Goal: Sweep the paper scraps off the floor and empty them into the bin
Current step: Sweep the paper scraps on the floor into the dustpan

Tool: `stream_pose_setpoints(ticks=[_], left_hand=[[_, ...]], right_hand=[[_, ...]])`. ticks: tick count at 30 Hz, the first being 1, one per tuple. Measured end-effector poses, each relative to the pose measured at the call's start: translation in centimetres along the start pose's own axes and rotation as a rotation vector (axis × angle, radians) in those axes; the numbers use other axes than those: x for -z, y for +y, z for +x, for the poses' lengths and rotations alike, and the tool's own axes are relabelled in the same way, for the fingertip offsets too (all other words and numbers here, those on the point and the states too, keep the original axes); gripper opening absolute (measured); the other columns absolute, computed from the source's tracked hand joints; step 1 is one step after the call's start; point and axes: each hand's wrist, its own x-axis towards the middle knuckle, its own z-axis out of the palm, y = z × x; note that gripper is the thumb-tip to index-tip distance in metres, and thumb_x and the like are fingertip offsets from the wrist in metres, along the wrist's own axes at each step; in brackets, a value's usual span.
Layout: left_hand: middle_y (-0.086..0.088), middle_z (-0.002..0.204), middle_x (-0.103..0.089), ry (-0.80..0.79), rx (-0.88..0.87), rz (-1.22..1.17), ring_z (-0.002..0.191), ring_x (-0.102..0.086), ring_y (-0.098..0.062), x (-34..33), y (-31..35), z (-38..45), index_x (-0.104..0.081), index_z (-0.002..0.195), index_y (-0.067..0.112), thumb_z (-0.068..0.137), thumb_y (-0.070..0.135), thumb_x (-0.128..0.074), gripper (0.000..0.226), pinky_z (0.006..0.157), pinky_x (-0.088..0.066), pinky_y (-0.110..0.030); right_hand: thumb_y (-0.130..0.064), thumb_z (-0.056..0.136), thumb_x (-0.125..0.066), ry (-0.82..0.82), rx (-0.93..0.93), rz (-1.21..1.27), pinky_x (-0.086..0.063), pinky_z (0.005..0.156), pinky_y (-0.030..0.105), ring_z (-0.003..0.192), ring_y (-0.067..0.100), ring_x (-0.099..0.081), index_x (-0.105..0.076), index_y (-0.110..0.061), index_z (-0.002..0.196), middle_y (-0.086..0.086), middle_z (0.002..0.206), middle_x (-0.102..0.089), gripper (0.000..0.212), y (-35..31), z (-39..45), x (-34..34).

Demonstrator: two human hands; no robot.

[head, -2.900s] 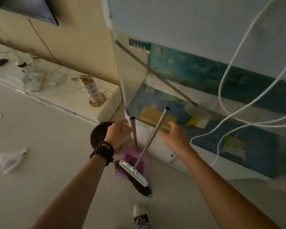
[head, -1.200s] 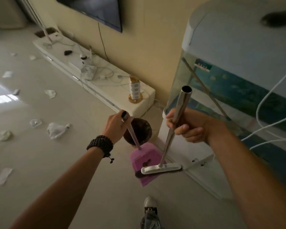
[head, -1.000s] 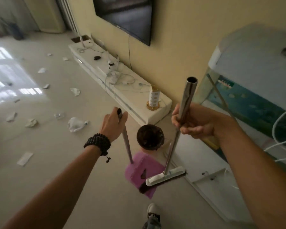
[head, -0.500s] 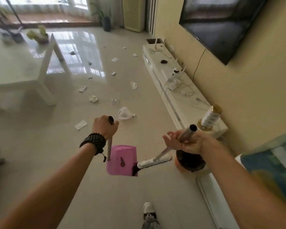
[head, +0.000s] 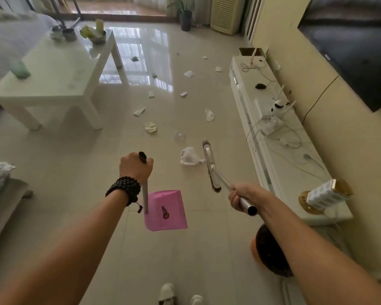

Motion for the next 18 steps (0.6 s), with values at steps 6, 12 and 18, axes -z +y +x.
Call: stream_pose_setpoints(ticks=[6,12,18], left_hand=[[-0.016,0.06,-0.057,0.006,-0.012,-0.011,0.051,-0.049,-0.026,-2.3,1.6,8.5,-0.046,0.051,0.007,0.09,0.017,-0.059,0.042,0.056,-0.042,-0.029],[-0.024,0.065,-0.073,-0.035,0.019,-0.054,0.062,-0.071,-0.039,-3.4,2.5,17.7,-0.064,0.062,-0.008,0.087,0.022,-0.062,0.039,0.063,-0.062,-0.04],[-0.02,0.074,-0.078,-0.137,0.006,0.063,0.075,-0.076,-0.033,-6.5,2.9,24.7,-0.076,0.078,-0.006,0.087,0.019,-0.068,0.027,0.073,-0.059,-0.037]], right_hand=[[-0.001,0.094,-0.035,0.112,-0.075,-0.213,-0.043,0.03,0.021,0.041,0.016,-0.045,-0.044,0.005,0.107,0.015,0.069,-0.047,0.017,-6.6,4.1,1.6],[-0.026,0.106,-0.035,0.184,-0.082,-0.205,-0.026,0.024,0.011,0.023,0.005,-0.028,-0.046,-0.005,0.092,0.002,0.042,-0.036,0.028,-10.0,11.9,-2.5],[-0.006,0.099,-0.036,0.354,-0.085,-0.433,-0.035,0.029,0.016,0.033,0.012,-0.042,-0.052,0.001,0.094,0.01,0.058,-0.047,0.018,-14.6,17.4,-1.9]])
